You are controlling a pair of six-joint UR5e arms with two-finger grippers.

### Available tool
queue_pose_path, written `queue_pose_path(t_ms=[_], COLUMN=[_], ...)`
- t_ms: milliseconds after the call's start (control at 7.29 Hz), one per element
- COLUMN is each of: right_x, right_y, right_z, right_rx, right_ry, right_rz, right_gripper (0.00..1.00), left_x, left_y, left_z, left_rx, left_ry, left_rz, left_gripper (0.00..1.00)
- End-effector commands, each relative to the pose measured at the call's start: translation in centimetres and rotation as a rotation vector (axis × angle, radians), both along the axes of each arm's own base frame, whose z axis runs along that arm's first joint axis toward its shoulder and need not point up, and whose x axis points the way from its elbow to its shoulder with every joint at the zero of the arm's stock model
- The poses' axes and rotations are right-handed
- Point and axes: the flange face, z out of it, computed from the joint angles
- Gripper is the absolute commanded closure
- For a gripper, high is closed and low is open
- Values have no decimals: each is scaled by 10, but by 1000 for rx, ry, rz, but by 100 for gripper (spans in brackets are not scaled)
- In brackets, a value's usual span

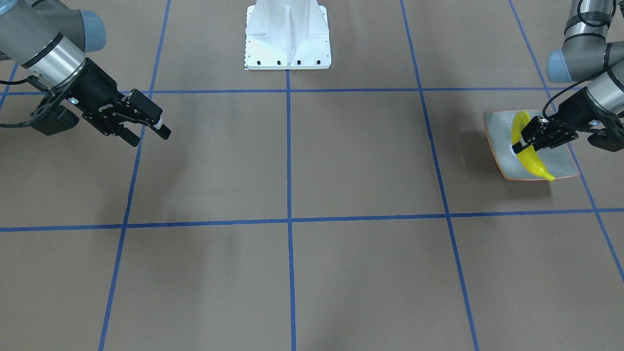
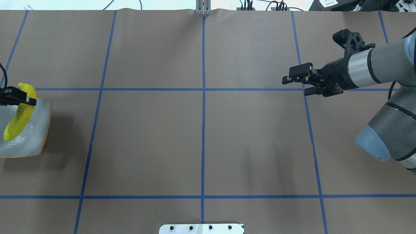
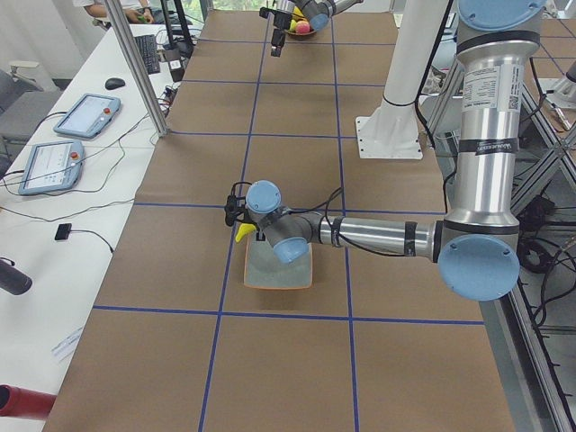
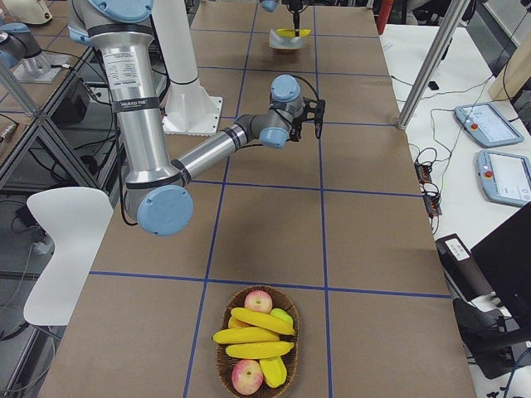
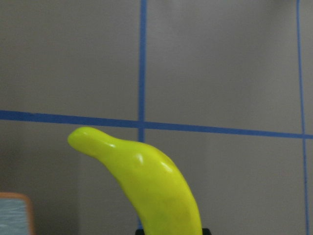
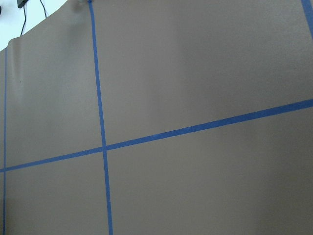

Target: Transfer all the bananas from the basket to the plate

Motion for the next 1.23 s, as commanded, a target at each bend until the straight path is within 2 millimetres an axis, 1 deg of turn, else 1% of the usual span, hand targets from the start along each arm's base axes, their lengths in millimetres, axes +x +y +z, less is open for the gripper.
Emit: queue_pose_path(t_ms=[0, 274, 549, 686, 823, 960, 1097], right_x=[1, 0, -1, -1, -2, -3, -5], right_y=[2, 0, 0, 0, 1, 0, -1], right_z=[10, 12, 13, 13, 14, 15, 19], right_rx=[-15, -12, -15, -15, -17, -20, -24], right_ry=[13, 21, 21, 21, 22, 24, 29], right_rz=[1, 19, 18, 18, 16, 16, 13], right_gripper=[0, 0, 0, 0, 0, 0, 0], left_x=[-6, -5, -6, -7, -8, -11, -7], left_y=[14, 14, 14, 16, 19, 23, 24], left_z=[37, 42, 39, 29, 9, 4, 8], left_rx=[33, 15, 3, -30, -83, -106, -114], left_ry=[-145, -173, -176, -188, -212, -226, -231], left_rz=[28, 25, 24, 23, 24, 28, 37], left_gripper=[100, 100, 100, 100, 100, 100, 100])
